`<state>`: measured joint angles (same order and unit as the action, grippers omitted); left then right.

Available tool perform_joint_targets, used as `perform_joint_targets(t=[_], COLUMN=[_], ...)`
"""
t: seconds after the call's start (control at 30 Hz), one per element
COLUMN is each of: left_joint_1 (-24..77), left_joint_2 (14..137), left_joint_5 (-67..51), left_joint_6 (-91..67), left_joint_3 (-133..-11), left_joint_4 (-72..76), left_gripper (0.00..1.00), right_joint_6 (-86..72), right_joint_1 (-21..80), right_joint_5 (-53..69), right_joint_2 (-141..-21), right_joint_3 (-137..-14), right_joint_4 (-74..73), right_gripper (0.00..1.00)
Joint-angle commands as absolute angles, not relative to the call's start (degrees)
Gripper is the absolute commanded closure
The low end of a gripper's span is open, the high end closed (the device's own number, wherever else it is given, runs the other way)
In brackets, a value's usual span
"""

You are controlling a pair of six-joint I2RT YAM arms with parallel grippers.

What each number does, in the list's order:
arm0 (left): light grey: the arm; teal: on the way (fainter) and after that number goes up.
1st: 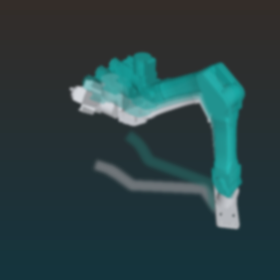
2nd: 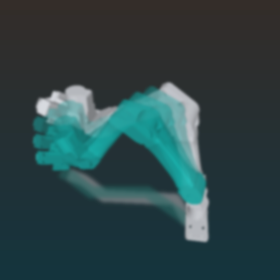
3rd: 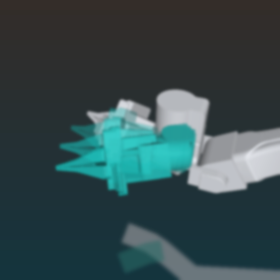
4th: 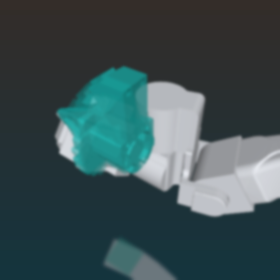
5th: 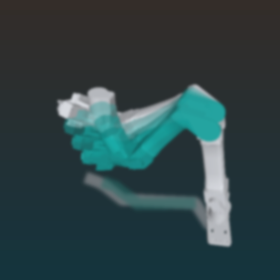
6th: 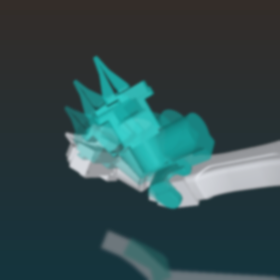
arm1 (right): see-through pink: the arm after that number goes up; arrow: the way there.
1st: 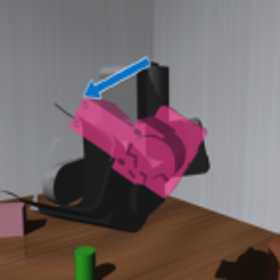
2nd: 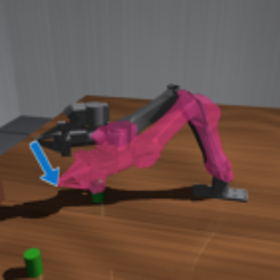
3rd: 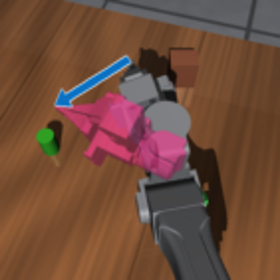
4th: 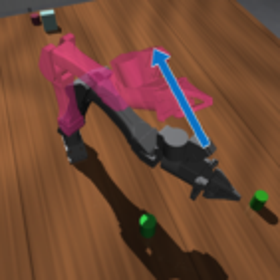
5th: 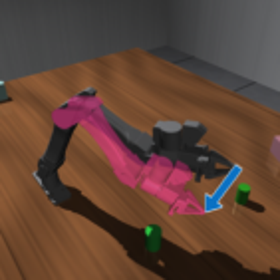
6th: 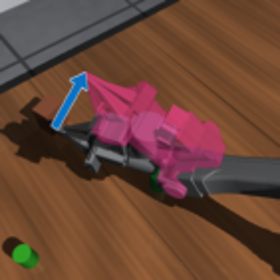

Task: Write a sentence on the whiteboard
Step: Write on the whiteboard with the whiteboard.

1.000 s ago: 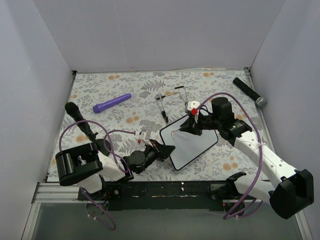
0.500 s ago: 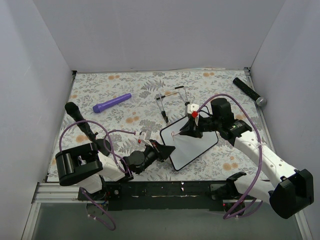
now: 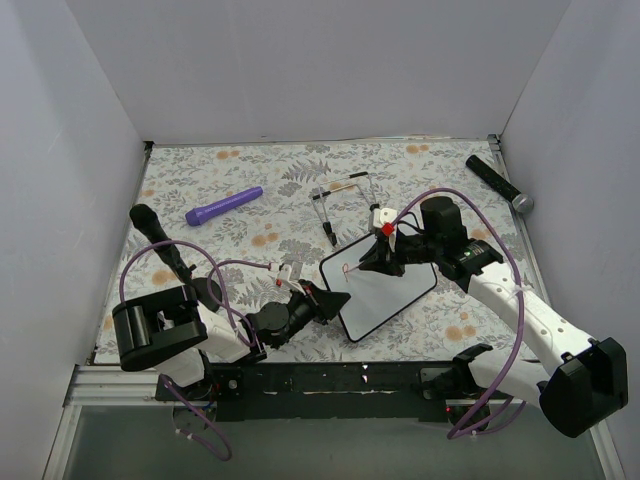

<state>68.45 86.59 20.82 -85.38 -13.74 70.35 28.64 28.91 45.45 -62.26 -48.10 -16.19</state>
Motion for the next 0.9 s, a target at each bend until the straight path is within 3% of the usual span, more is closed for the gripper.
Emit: perform_joint_targets(t=[0.0, 0.53, 0.87], left_joint_1=[68.82, 68.82, 68.82], left_joint_2=[84.9, 83.5, 83.67], left_joint_5=[21.88, 23.2, 21.97], left_joint_6=[-84.73, -83.85, -83.67], left_joint_3=[-13.27, -12.22, -12.22], left_joint_4=[76.82, 76.73, 76.82], left_gripper=[1.0, 1.0, 1.0], right_joint_6=[29.7, 36.21, 36.12], right_joint_1=[29.0, 28.92, 27.95], right_joint_5=[42.98, 46.83, 50.62], right_joint_2=[-62.31, -62.67, -59.07], right_joint_3=[-47.9, -47.02, -52.74], right_joint_4=[-16.17, -24.35, -24.44], right_gripper=[0.99, 0.99, 0.99])
